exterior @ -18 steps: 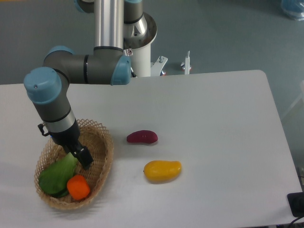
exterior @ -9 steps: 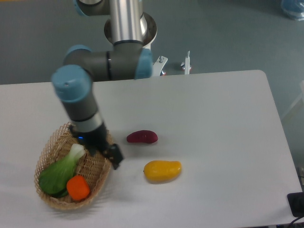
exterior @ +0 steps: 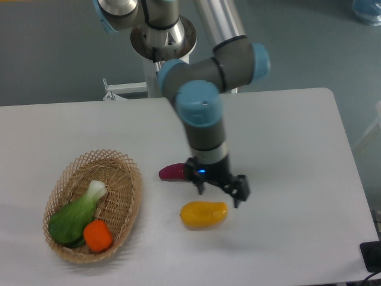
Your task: Place the orange in the basket
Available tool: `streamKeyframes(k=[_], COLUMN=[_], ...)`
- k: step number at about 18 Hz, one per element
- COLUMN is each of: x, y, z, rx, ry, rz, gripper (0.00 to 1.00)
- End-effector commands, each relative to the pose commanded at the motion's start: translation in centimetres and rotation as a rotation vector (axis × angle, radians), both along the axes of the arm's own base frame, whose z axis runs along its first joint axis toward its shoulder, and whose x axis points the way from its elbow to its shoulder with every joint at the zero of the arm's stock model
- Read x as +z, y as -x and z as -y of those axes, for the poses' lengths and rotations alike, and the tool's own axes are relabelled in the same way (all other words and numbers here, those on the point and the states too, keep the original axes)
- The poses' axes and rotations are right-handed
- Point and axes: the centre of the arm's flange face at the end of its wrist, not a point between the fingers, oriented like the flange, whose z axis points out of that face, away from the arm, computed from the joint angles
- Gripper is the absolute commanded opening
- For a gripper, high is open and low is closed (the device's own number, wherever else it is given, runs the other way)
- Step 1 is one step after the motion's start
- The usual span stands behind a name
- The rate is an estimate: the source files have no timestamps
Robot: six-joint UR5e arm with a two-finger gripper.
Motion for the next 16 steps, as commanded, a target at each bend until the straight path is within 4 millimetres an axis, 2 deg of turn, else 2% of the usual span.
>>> streamKeyframes(k=[2, 7, 9, 12, 16], x=[0.2, 0.4, 0.8, 1.0, 0.6], y=[1.9, 5.9, 7.9, 9.0, 8.6], z=[1.1, 1.8, 3.1, 4.4, 4.6], rx=[-0.047, -0.105, -0.139, -0.186, -0.19], ry=[0.001, 0.053, 0.073, 0.088, 0.101], rz=[0.012, 0.055, 0.073, 0.075, 0.077], gripper=[1.0, 1.0, 1.0, 1.0, 1.0])
